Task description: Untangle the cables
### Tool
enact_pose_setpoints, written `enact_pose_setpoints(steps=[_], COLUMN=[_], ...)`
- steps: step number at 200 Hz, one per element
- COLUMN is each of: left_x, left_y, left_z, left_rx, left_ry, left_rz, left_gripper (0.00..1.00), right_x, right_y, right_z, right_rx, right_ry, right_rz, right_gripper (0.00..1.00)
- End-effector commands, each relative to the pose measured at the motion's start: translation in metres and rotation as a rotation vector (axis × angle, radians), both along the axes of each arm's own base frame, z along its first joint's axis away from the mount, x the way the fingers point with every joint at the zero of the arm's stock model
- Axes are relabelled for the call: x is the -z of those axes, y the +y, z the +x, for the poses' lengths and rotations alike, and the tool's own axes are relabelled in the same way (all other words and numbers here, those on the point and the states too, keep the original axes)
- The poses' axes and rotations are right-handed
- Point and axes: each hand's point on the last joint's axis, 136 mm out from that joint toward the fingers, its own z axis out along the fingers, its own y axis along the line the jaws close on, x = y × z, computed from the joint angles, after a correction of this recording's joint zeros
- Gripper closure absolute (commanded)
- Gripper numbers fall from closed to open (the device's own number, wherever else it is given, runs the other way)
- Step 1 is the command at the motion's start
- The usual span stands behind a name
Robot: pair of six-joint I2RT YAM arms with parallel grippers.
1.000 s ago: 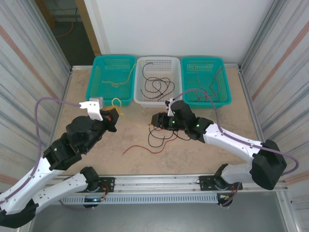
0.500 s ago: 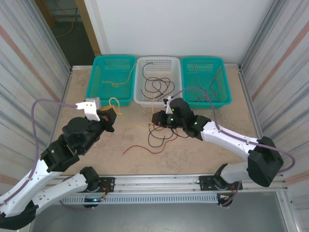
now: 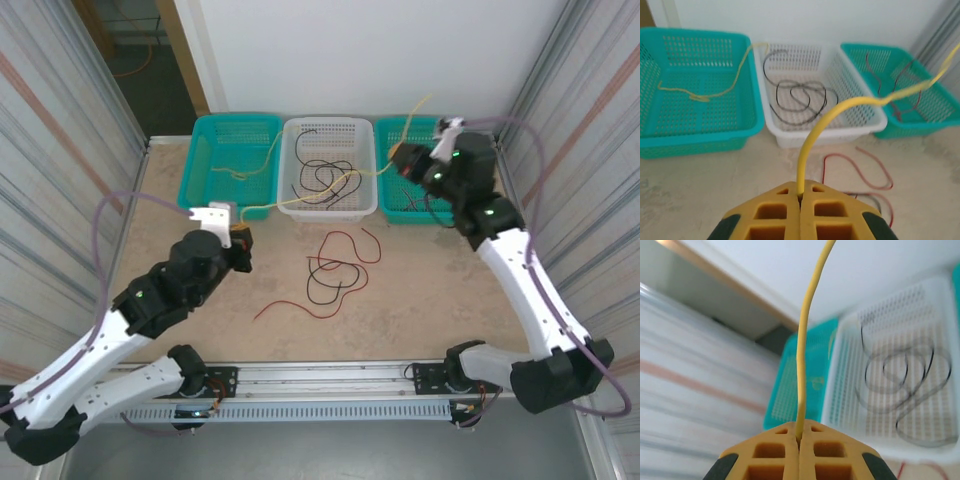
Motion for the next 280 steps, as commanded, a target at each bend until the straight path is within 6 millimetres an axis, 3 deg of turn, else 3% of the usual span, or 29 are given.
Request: enact_pose_setpoints(steps=[1,39,70,106,139,150,167,180,196,237,280], left_x=[0.039,0.089,0.132,0.143,0.109,0.095,0.074,0.059,0.041,-0.014,-0.075], left_y=[-0.016,-0.048,-0.066,-0.096,-0.111,-0.109,-0.095,-0.079,-0.055,0.010,0.075], left_z=[-0.003,-0.013,-0.028,-0.041,-0.032,-0.027,-0.012,0.002,0.019,0.056,0.095], left_rx=[0.104,0.282,0.398,0.516,0.536,0.523,0.455,0.372,0.257,0.000,-0.242], left_ry=[0.089,0.228,0.373,0.384,0.275,0.252,0.219,0.198,0.183,0.076,-0.065], left_rz=[0.116,0.275,0.436,0.441,0.267,0.207,0.140,0.083,-0.016,-0.190,-0.294], left_gripper=[1.00,1.00,1.00,1.00,1.00,1.00,1.00,1.00,1.00,1.00,1.00], right_x=[-0.030,-0.065,-0.081,-0.086,-0.062,-0.054,-0.046,-0.040,-0.032,0.005,0.040], right_y=[-0.022,-0.052,-0.073,-0.078,-0.068,-0.067,-0.067,-0.067,-0.069,-0.066,-0.032], right_z=[-0.008,0.000,0.004,0.007,0.012,0.013,0.011,0.008,0.005,-0.008,-0.035], right_rx=[0.008,0.080,0.124,0.119,0.087,0.083,0.081,0.084,0.093,0.082,0.000], right_ry=[-0.047,-0.102,-0.130,-0.136,-0.084,-0.066,-0.061,-0.057,-0.039,0.025,0.064], right_rz=[-0.020,0.015,0.039,0.078,0.082,0.081,0.068,0.049,0.030,0.005,-0.076], right_gripper=[1.00,1.00,1.00,1.00,1.00,0.89,0.61,0.47,0.42,0.40,0.41])
